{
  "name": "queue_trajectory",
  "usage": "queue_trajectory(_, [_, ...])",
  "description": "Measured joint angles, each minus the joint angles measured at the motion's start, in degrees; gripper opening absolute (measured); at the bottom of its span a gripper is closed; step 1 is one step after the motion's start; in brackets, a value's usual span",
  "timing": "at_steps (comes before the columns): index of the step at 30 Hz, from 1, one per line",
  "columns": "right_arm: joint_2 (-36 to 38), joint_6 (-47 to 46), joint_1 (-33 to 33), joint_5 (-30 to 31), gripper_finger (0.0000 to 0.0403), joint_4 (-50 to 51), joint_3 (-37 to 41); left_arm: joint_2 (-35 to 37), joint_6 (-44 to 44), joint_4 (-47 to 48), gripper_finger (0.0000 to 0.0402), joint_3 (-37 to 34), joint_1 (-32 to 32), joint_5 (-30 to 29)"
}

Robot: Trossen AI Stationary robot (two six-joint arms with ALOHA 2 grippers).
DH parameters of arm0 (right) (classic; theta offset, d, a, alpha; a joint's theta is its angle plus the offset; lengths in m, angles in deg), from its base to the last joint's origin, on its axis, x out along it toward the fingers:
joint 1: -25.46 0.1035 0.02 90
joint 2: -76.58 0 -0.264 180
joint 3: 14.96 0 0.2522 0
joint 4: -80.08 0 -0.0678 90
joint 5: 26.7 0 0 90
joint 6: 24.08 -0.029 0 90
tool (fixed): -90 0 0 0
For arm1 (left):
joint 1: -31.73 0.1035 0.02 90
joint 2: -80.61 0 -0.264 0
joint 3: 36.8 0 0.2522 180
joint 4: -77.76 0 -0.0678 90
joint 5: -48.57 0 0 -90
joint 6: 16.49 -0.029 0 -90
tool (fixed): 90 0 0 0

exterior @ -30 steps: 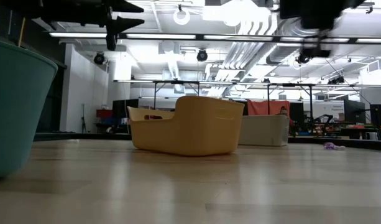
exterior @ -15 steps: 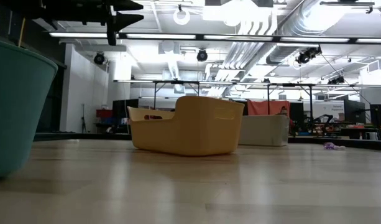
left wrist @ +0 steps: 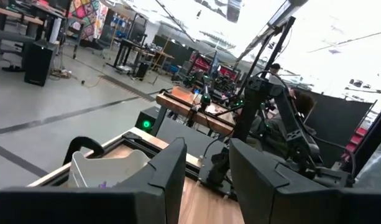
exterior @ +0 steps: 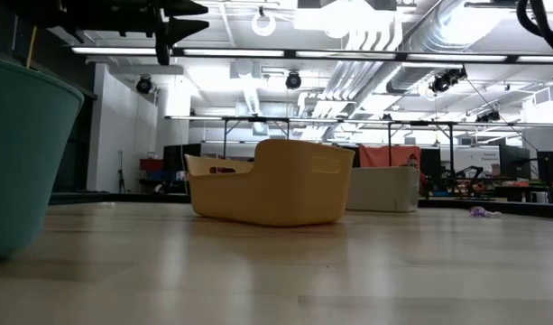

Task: Sort Halloween decoration
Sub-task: Put the purple spider toy into the orange bin, then put the white bone toy into the yellow bin

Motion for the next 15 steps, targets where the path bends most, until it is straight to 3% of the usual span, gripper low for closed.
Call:
queue_trajectory(8, [0.0, -1.26, 0.17, -0.03, 0.0024, 4.63, 0.0, 0.0, 0.16, 0.02, 0.0113, 0.0, 0.0, -0.03])
queue_trajectory(15, [0.0, -1.63, 0.17, -0.31, 0.0115, 6.55, 0.0, 0.0, 1.24, 0.11, 0.0113, 0.03, 0.0, -0.07])
